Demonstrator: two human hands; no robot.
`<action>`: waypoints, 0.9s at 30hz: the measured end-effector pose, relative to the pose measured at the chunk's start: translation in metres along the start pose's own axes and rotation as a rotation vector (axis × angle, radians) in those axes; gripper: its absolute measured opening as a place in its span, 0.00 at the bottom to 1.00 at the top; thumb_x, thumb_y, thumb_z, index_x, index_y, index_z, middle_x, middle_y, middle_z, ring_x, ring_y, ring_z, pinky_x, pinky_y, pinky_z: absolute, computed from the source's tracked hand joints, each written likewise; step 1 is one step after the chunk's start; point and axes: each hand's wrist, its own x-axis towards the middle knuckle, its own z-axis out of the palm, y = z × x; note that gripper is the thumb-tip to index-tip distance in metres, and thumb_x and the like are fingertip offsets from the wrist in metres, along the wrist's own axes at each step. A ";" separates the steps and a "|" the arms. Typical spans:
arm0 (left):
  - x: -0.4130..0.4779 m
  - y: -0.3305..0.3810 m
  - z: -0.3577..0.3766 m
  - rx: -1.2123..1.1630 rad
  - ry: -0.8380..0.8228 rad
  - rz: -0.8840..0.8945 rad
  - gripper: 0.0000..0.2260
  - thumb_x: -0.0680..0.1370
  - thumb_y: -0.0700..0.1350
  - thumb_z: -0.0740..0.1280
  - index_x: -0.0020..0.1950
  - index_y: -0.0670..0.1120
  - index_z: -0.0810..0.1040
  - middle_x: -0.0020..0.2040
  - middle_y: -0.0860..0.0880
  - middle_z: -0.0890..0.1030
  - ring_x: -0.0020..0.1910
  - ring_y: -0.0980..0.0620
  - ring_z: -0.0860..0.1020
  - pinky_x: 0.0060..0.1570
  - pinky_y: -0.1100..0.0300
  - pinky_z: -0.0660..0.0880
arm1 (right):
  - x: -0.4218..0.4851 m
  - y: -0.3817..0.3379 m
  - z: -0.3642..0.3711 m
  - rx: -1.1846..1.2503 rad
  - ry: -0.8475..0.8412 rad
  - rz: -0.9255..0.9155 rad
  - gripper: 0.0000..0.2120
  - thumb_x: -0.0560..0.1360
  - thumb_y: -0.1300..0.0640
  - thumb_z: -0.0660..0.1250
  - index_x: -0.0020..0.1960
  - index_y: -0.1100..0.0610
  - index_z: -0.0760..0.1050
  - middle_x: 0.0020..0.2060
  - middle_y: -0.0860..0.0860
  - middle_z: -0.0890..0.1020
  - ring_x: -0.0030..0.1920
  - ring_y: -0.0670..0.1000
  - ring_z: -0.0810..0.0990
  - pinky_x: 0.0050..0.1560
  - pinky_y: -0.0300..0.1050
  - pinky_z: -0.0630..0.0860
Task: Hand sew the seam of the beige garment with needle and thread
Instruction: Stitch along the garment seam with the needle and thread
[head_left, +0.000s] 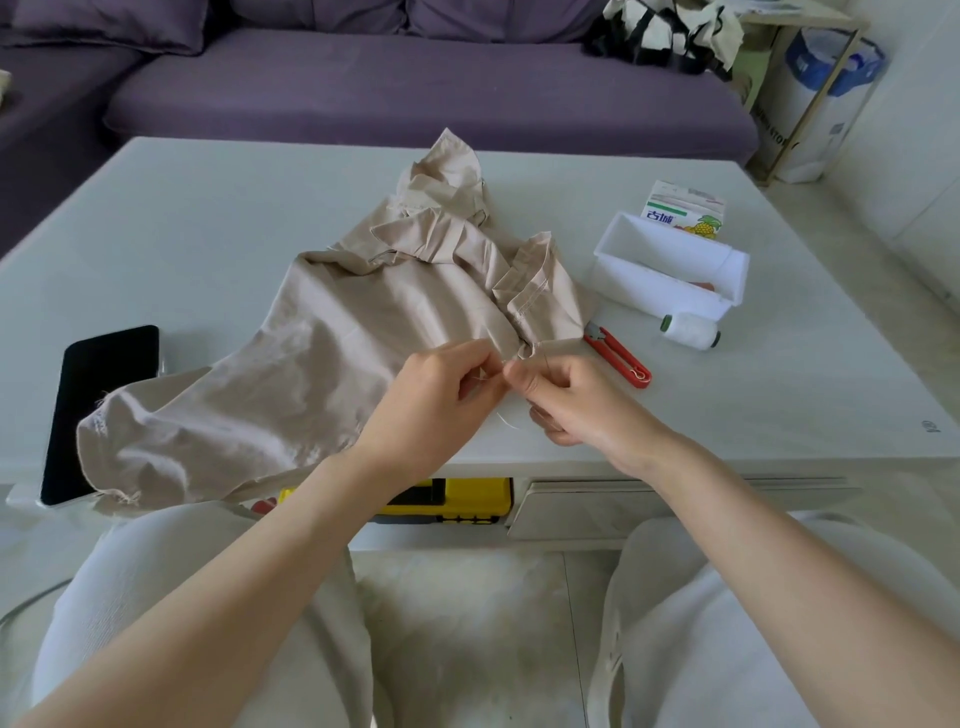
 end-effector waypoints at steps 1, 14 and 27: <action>0.000 -0.001 0.000 0.002 -0.004 0.005 0.09 0.77 0.43 0.66 0.37 0.47 0.72 0.28 0.51 0.67 0.31 0.53 0.64 0.31 0.66 0.62 | 0.000 0.000 -0.001 -0.019 0.003 0.001 0.11 0.69 0.45 0.64 0.43 0.48 0.82 0.25 0.47 0.56 0.24 0.46 0.55 0.23 0.36 0.54; -0.004 0.002 -0.004 -0.046 -0.037 -0.040 0.07 0.78 0.44 0.66 0.40 0.45 0.75 0.31 0.51 0.70 0.32 0.53 0.65 0.32 0.66 0.63 | 0.006 0.009 -0.017 -0.218 0.285 0.042 0.10 0.76 0.50 0.67 0.37 0.50 0.80 0.18 0.42 0.67 0.24 0.46 0.59 0.26 0.34 0.59; -0.014 0.023 -0.020 -0.373 -0.248 -0.010 0.06 0.77 0.41 0.68 0.40 0.46 0.77 0.32 0.54 0.74 0.33 0.59 0.69 0.36 0.71 0.65 | 0.016 0.030 -0.028 -0.451 0.627 0.059 0.17 0.78 0.50 0.63 0.45 0.64 0.81 0.27 0.51 0.74 0.32 0.47 0.69 0.37 0.40 0.66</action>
